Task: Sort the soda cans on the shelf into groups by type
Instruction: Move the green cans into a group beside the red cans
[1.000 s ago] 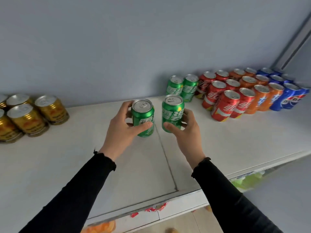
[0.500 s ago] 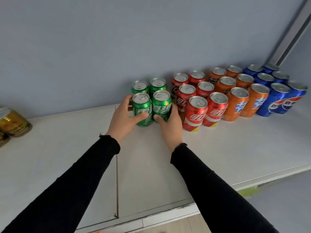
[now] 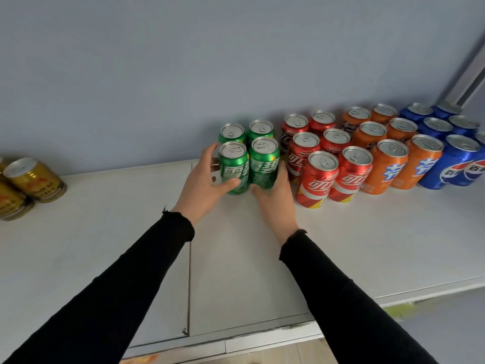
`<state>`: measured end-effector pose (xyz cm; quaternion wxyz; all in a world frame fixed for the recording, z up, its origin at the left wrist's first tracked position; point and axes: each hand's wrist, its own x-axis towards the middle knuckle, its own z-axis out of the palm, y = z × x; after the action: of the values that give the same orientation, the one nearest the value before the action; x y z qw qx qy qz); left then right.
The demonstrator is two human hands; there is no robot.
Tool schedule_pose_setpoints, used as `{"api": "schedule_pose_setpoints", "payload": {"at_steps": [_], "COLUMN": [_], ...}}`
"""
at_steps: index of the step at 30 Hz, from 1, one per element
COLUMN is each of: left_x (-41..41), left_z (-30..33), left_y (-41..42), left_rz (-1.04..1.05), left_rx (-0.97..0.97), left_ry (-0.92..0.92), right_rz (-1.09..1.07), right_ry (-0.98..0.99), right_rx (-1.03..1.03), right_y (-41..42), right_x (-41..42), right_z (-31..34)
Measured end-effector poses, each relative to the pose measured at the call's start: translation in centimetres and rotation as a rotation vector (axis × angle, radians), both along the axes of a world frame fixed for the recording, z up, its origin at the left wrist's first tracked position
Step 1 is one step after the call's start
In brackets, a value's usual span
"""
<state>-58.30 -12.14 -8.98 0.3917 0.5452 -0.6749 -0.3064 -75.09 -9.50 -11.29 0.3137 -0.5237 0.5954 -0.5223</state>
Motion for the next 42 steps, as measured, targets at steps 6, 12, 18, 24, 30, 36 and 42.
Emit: {"api": "schedule_pose_setpoints", "payload": {"at_steps": [6,12,18,24,30,36,42], "left_x": [5.2,15.5,28.4,43.1,56.5,63.8,65.8], "left_z": [-0.4,0.6,3.3,5.0,4.8,3.2,2.8], "left_y": [5.4,10.6,14.0,16.0,15.1,10.9,6.0], "left_rz": [0.015,0.187,0.386,0.488,0.585,0.6,0.557], "left_rx": [-0.07,-0.102,-0.188,-0.247,-0.175,-0.055,0.012], "left_ry": [-0.295,-0.5,-0.467,-0.438,-0.327,-0.203,0.007], "right_rz": [0.091,0.381,0.595,0.719,0.726,0.682,0.633], "right_ry": [0.438,0.64,0.686,0.631,0.584,0.679,0.824], "right_rx": [-0.11,-0.196,-0.332,-0.387,-0.258,-0.073,-0.009], "right_y": [6.3,5.2,4.5,4.9,2.6,-0.2,-2.7], "right_x": [1.8,9.9,23.2,39.5,53.1,59.9,63.4], "right_z": [0.7,1.9,4.9,9.0,10.7,9.9,9.2]}}
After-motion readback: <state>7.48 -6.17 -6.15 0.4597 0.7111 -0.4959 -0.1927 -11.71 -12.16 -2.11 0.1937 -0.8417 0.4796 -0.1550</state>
